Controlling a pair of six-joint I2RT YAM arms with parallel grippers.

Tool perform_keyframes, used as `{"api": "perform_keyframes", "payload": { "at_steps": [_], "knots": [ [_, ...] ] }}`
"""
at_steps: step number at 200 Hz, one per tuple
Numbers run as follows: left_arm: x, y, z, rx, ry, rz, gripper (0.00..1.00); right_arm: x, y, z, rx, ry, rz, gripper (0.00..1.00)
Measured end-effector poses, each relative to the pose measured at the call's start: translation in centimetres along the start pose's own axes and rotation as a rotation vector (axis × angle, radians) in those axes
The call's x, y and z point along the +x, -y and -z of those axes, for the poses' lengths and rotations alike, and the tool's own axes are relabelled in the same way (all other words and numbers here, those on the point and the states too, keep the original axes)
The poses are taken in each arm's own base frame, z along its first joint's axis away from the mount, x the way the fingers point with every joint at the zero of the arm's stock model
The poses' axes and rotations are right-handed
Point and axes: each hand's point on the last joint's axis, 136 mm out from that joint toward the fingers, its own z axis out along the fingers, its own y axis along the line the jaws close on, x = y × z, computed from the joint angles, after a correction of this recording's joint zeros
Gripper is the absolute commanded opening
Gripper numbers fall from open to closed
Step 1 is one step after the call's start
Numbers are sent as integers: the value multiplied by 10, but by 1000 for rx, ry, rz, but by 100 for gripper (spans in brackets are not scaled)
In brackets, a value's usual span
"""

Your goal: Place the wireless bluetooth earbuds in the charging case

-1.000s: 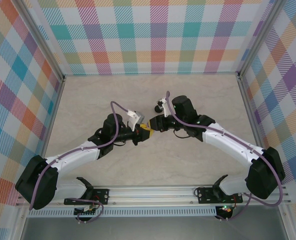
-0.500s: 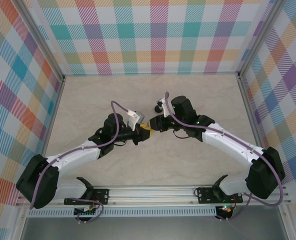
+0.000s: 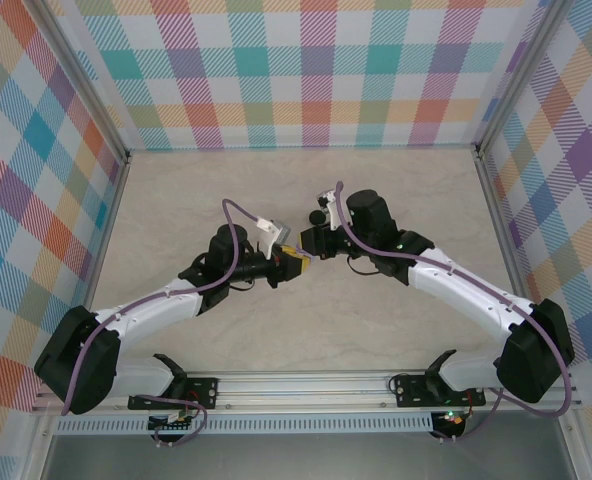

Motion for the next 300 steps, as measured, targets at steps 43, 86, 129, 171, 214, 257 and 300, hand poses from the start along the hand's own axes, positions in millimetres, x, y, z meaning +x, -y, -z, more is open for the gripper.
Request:
{"api": "perform_keyframes", "payload": {
  "at_steps": [43,86,129,171,214,257,300],
  "knots": [
    [0,7,0,39,-5,12,1,1,2,-1,8,1,-1,24],
    [0,8,0,47,-8,18,1,2,1,-1,5,-2,1,24],
    [-3,7,0,38,-1,38,1,3,1,-1,6,-4,1,24],
    [-6,6,0,30,6,44,0,6,3,-2,13,-8,-1,24],
    [-6,5,0,21,7,58,0,6,4,-2,17,-6,0,24],
    [-7,1,0,-3,16,64,0,8,6,-2,22,-7,2,25],
    [-8,-1,0,-12,22,70,0,8,5,-2,19,-10,2,25]
  ]
}}
